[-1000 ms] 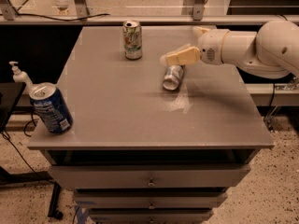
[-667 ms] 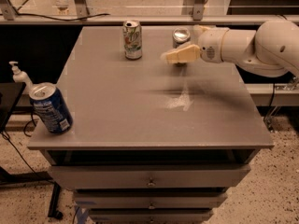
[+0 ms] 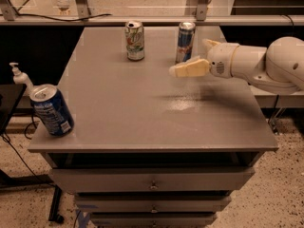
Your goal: Knock redbull can over
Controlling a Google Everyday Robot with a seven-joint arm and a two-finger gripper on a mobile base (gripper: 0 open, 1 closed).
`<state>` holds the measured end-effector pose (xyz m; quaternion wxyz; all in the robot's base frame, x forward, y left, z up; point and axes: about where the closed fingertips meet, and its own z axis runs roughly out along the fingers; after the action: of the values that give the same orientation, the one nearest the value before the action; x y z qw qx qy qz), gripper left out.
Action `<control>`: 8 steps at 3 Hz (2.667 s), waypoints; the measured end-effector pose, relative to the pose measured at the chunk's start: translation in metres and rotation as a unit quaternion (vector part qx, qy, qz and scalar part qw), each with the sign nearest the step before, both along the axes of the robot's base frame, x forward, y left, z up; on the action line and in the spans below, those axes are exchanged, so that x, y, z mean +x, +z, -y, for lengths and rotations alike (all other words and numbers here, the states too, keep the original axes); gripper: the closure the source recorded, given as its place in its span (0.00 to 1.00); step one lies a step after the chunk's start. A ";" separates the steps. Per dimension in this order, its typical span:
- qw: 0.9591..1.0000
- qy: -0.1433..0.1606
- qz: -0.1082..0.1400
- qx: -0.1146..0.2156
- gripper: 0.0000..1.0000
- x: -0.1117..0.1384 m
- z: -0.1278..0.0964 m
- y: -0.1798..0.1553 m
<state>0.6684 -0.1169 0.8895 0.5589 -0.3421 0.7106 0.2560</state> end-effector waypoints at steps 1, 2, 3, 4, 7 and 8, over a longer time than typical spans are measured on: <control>1.000 0.000 0.000 0.000 0.00 -0.001 0.001 -0.001; 1.000 -0.010 0.004 -0.008 0.00 -0.001 0.016 0.002; 1.000 -0.017 0.012 -0.016 0.00 0.002 0.029 0.007; 0.999 -0.021 0.020 -0.019 0.00 0.008 0.039 0.011; 0.999 -0.007 0.038 0.000 0.00 0.028 0.034 0.013; 0.999 0.007 0.041 0.009 0.00 0.033 0.019 0.012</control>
Offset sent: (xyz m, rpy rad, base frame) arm -0.0016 -0.0414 0.0057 -0.0371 -0.0178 -0.0561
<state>0.7018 -0.1364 0.9011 0.5888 -0.3522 0.6827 0.2516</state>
